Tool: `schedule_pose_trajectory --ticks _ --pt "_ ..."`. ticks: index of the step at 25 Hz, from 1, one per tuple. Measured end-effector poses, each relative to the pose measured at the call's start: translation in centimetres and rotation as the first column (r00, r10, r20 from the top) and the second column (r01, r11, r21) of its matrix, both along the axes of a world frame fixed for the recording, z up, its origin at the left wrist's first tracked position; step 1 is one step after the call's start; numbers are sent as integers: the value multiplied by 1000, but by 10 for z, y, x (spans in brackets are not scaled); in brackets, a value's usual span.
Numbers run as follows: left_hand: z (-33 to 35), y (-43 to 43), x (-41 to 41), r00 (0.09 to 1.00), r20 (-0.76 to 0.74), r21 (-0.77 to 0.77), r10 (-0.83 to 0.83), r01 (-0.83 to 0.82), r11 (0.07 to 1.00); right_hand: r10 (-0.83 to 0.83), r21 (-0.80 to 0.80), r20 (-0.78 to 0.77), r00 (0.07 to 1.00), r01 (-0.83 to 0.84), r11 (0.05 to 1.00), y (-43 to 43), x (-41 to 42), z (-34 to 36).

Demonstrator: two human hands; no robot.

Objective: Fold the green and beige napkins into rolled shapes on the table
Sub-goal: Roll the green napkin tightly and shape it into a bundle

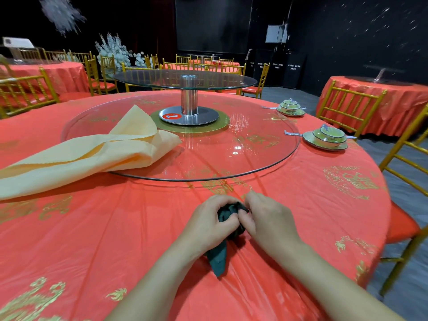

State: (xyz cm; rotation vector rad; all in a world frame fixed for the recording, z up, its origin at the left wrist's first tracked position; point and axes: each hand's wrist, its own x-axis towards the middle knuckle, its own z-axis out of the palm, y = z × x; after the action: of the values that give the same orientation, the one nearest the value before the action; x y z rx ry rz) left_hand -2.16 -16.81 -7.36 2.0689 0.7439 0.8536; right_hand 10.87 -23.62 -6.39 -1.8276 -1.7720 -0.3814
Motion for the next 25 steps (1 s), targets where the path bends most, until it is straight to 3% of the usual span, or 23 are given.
schedule_pose_trajectory --ticks 2,4,9,13,19,25 --pt "-3 -1 3 998 41 -53 50 -47 997 -2 -40 -280 960 -10 999 0 1 -2" --pt "-6 0 6 994 65 -95 84 -78 992 18 -120 -384 923 -69 990 2 7 1" --pt "-9 4 8 991 79 -98 107 -99 990 108 -233 -379 919 -208 950 -4 12 18" --pt "-7 4 6 994 73 -96 87 -80 992 -1 -357 -143 990 -50 933 -2 7 37" --pt "-4 2 3 997 38 -53 69 -67 996 -32 -310 -101 994 -1 951 4 -3 39" --pt "-6 3 2 996 74 -13 48 -47 999 20 -60 -156 988 -29 998 0 2 7"
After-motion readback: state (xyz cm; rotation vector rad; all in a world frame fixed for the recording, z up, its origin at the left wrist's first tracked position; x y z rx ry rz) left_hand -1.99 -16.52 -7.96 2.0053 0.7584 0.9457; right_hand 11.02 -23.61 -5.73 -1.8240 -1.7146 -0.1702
